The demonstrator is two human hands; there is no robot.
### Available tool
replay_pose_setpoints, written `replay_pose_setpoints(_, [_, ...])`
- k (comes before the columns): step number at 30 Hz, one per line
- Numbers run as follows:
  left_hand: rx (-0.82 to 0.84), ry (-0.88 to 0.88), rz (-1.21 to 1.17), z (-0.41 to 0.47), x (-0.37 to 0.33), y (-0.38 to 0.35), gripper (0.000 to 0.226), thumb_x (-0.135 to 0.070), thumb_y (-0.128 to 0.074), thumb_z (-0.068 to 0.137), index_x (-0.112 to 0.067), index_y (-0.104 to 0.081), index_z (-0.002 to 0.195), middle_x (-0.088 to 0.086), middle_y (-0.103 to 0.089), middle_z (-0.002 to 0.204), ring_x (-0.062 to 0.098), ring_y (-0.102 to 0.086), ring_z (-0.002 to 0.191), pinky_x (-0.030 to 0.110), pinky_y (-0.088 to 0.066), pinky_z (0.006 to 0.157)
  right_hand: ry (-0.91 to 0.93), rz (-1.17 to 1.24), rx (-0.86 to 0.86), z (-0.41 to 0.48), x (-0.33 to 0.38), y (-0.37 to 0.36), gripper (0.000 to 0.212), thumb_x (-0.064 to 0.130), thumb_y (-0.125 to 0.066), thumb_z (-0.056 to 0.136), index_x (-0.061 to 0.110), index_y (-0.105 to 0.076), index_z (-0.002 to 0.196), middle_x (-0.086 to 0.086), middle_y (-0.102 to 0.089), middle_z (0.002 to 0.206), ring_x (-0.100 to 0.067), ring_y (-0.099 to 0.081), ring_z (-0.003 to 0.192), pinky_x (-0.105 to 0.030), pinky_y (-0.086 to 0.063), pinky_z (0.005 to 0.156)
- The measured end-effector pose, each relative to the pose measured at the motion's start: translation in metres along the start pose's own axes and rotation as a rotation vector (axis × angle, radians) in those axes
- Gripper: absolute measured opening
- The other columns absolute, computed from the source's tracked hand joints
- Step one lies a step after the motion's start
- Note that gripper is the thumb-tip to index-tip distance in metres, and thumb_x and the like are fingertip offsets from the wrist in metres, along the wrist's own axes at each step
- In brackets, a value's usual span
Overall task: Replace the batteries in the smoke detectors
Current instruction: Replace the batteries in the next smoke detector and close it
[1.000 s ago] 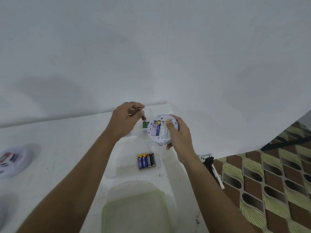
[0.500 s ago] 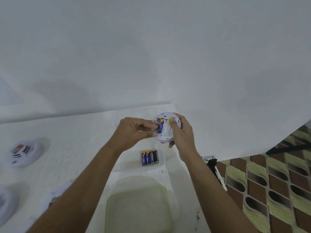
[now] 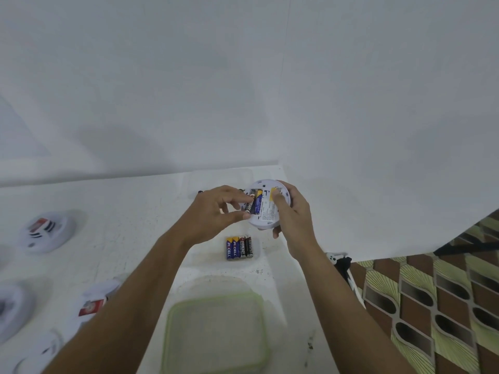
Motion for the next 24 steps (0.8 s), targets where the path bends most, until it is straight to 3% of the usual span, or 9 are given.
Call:
replay_pose_setpoints(3, [-0.124, 0.033, -0.067, -0.001, -0.004, 0.011, 0.016, -0.027, -0.060, 0.096, -0.030, -0.072, 0.105, -0.019, -0.069, 0.106, -0.001, -0.062, 0.096, 0.013, -0.046, 0.077, 0.003, -0.002, 0.013, 0.000, 0.001, 0.002, 0.020, 0.023, -0.052, 0.103, 0.025, -0.062, 0.121, -0.006, -0.072, 0.101, -0.024, -0.068, 0.069, -0.023, -0.041, 0.037])
replay_pose_setpoints(5, [-0.239, 0.110, -0.213, -0.004, 0.000, 0.017, 0.025, -0.025, -0.046, 0.103, -0.020, -0.070, 0.105, -0.014, -0.070, 0.106, 0.002, -0.063, 0.097, 0.020, -0.048, 0.084, 0.004, -0.004, 0.025, 0.000, 0.003, 0.002, 0.019, 0.023, -0.052, 0.104, 0.025, -0.062, 0.120, -0.003, -0.071, 0.099, -0.020, -0.067, 0.069, -0.024, -0.042, 0.037])
replay_pose_setpoints(8, [-0.409, 0.158, -0.366, -0.006, 0.003, 0.021, 0.033, -0.026, -0.036, 0.106, -0.008, -0.062, 0.098, -0.003, -0.071, 0.097, 0.013, -0.065, 0.089, 0.028, -0.052, 0.082, 0.006, -0.010, 0.041, 0.001, 0.003, 0.002, 0.019, 0.024, -0.052, 0.103, 0.029, -0.061, 0.119, 0.000, -0.072, 0.100, -0.017, -0.066, 0.071, -0.024, -0.043, 0.038])
replay_pose_setpoints(11, [-0.481, 0.181, -0.445, -0.011, 0.005, 0.022, 0.024, -0.028, -0.047, 0.102, -0.011, -0.061, 0.091, -0.003, -0.063, 0.072, 0.016, -0.059, 0.066, 0.031, -0.048, 0.065, 0.008, -0.013, 0.048, 0.001, 0.003, 0.004, 0.019, 0.023, -0.052, 0.103, 0.029, -0.061, 0.118, 0.000, -0.071, 0.100, -0.017, -0.066, 0.071, -0.024, -0.043, 0.038])
replay_pose_setpoints(14, [-0.442, 0.211, -0.335, -0.013, 0.006, 0.018, 0.007, -0.028, -0.070, 0.089, -0.022, -0.074, 0.089, -0.009, -0.068, 0.076, 0.015, -0.061, 0.064, 0.026, -0.049, 0.060, 0.010, -0.021, 0.051, 0.002, 0.004, 0.007, 0.019, 0.024, -0.053, 0.103, 0.028, -0.061, 0.119, 0.001, -0.071, 0.100, -0.016, -0.067, 0.071, -0.024, -0.043, 0.038])
replay_pose_setpoints(16, [-0.411, 0.215, -0.308, -0.014, 0.007, 0.013, 0.017, -0.026, -0.080, 0.079, -0.025, -0.077, 0.095, -0.007, -0.072, 0.085, 0.016, -0.062, 0.070, 0.027, -0.052, 0.065, 0.015, -0.038, 0.056, 0.003, 0.004, 0.008, 0.019, 0.024, -0.052, 0.103, 0.028, -0.062, 0.119, 0.001, -0.071, 0.099, -0.015, -0.067, 0.071, -0.025, -0.044, 0.038])
replay_pose_setpoints(18, [-0.372, 0.205, -0.330, -0.014, 0.006, 0.008, 0.031, -0.022, -0.085, 0.072, -0.022, -0.074, 0.101, -0.003, -0.072, 0.081, 0.011, -0.057, 0.063, 0.021, -0.050, 0.063, 0.021, -0.052, 0.065, 0.002, 0.005, 0.007, 0.019, 0.023, -0.052, 0.103, 0.029, -0.061, 0.118, 0.003, -0.071, 0.098, -0.013, -0.068, 0.069, -0.024, -0.044, 0.038])
replay_pose_setpoints(21, [-0.381, 0.185, -0.269, -0.016, 0.001, 0.005, 0.023, -0.019, -0.088, 0.068, -0.017, -0.070, 0.082, -0.008, -0.069, 0.073, 0.007, -0.052, 0.055, 0.015, -0.044, 0.055, 0.024, -0.047, 0.088, 0.002, 0.004, 0.004, 0.019, 0.024, -0.053, 0.103, 0.027, -0.062, 0.120, 0.002, -0.072, 0.098, -0.013, -0.068, 0.067, -0.024, -0.044, 0.038])
replay_pose_setpoints(24, [-0.430, 0.150, -0.099, -0.020, -0.006, 0.006, 0.017, -0.024, -0.089, 0.066, -0.027, -0.072, 0.067, -0.011, -0.067, 0.074, 0.005, -0.058, 0.063, 0.011, -0.043, 0.057, 0.016, -0.048, 0.120, 0.000, 0.002, -0.001, 0.021, 0.026, -0.053, 0.103, 0.027, -0.061, 0.122, 0.000, -0.072, 0.101, -0.013, -0.067, 0.066, -0.024, -0.042, 0.039])
Point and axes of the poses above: each hand's wrist, its own z-axis towards the middle knuckle, its own y-axis out of the back of the hand, x = y × z, the point moved 10 cm from there along z, towards the middle knuckle
